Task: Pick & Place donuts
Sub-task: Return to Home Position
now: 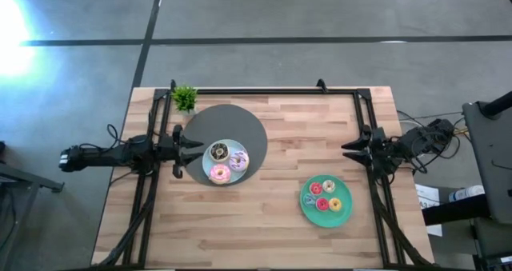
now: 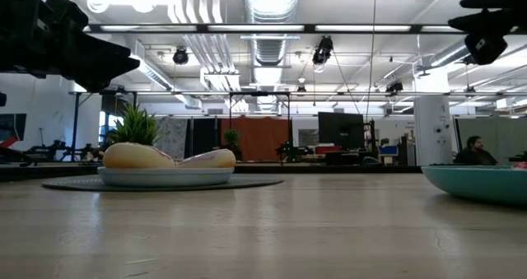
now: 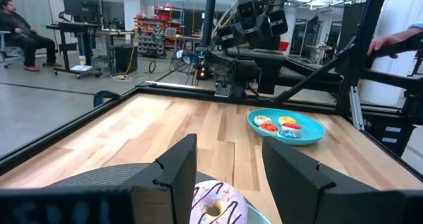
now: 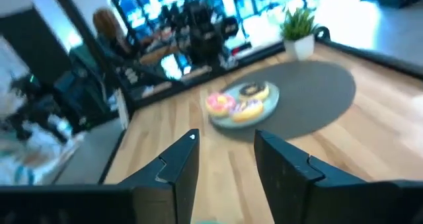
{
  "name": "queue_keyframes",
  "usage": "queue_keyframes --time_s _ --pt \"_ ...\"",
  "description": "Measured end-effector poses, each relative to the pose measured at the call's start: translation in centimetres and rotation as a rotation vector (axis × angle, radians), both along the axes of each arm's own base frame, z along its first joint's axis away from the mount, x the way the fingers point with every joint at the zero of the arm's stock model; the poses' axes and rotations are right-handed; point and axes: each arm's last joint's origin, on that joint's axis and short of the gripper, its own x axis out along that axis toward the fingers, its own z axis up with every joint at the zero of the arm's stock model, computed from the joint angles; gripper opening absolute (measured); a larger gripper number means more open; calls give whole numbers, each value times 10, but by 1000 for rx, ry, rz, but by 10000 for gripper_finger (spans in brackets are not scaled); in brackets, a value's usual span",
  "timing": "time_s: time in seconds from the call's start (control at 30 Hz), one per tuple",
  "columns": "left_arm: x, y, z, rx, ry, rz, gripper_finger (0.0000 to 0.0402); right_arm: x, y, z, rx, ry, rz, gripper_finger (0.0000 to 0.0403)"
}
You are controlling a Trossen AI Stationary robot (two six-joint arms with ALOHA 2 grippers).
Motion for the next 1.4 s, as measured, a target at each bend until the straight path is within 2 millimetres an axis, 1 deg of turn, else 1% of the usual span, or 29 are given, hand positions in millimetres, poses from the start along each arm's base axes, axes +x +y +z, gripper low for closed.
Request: queue_keyframes --time_s 0.07,0.1,0.17,0.2,0.3,0.37,0.47,0.57,0.8,1.0,1.27,1.4 --pt "0 0 0 0 0 0 146 4 -1 0 -36 -40 -21 139" --pt "0 0 0 0 0 0 146 7 -1 -1 -79 -69 -28 140" --pt "0 0 0 0 0 0 146 15 -1 -4 -193 -138 16 142" --pt "0 0 0 0 0 -1 146 19 -1 -7 -251 -178 55 142" --pt "0 0 0 0 0 0 146 30 2 -20 -375 -311 259 139" --pt "0 0 0 0 1 -1 146 35 3 -31 -396 -386 390 136" --pt "0 0 0 0 1 -1 146 41 3 -53 -412 -423 461 131" --pt "0 0 0 0 4 -1 146 43 1 -57 -410 -371 417 128" --pt "0 0 -1 0 13 -1 146 45 -3 -66 -517 -252 269 132" --pt "0 0 -1 0 14 -1 146 44 -3 -69 -469 -222 255 137" --pt "0 0 -1 0 15 0 146 45 -3 -69 -471 -214 257 128" --pt "0 0 -2 0 16 -1 146 45 -3 -69 -471 -215 257 129"
